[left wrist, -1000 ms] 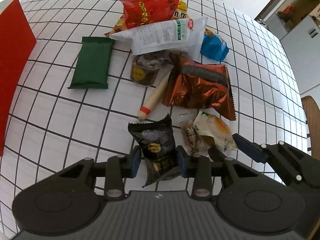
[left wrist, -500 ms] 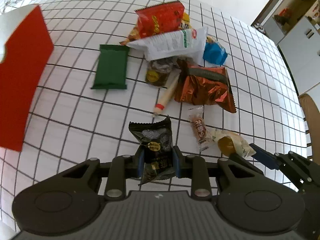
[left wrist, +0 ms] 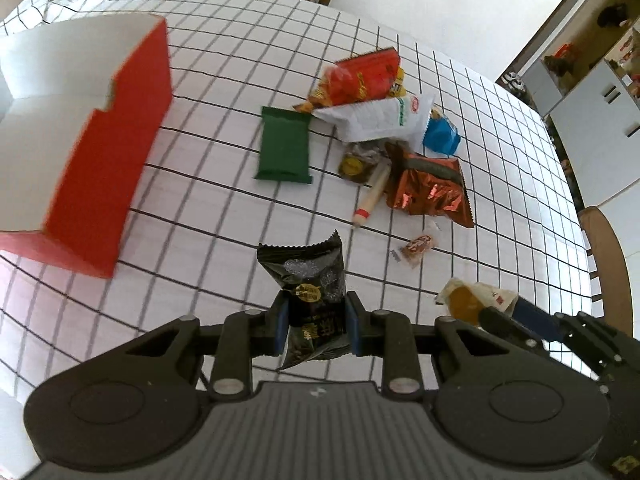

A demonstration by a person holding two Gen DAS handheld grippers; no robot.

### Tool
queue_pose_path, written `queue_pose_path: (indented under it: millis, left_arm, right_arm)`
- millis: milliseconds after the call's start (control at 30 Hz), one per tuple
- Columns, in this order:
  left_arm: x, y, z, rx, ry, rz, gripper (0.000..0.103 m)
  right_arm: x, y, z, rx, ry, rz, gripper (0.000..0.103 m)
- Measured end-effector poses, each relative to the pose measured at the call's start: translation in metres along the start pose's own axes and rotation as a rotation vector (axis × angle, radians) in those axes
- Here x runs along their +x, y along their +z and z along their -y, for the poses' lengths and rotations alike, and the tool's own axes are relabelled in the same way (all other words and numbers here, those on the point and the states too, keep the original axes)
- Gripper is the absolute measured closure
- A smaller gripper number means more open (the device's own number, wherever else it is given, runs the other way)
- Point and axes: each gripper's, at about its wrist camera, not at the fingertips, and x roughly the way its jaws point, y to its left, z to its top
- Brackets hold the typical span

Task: Organize snacks
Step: 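Grasp the black gold-print packet with the left tool while the right tool grasps the cream bun snack, then carry the black packet with the left tool while the right tool carries the bun snack over the box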

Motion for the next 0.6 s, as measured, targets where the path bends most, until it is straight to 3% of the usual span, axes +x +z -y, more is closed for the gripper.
queue_pose_path:
  millis: [300, 600]
  left_arm:
    - [-0.041, 0.008, -0.036, 0.020, 0.001, 0.045, 0.075]
    - [-0.081, 0.032, -0.089, -0.001, 0.002, 0.119, 0.075]
  right_arm:
    - [-0.022, 0.035, -0.048, -0.012, 0.063, 0.075, 0.079]
    - [-0.016, 0.085, -0.111, -0.059, 0.143, 0.141, 0.079]
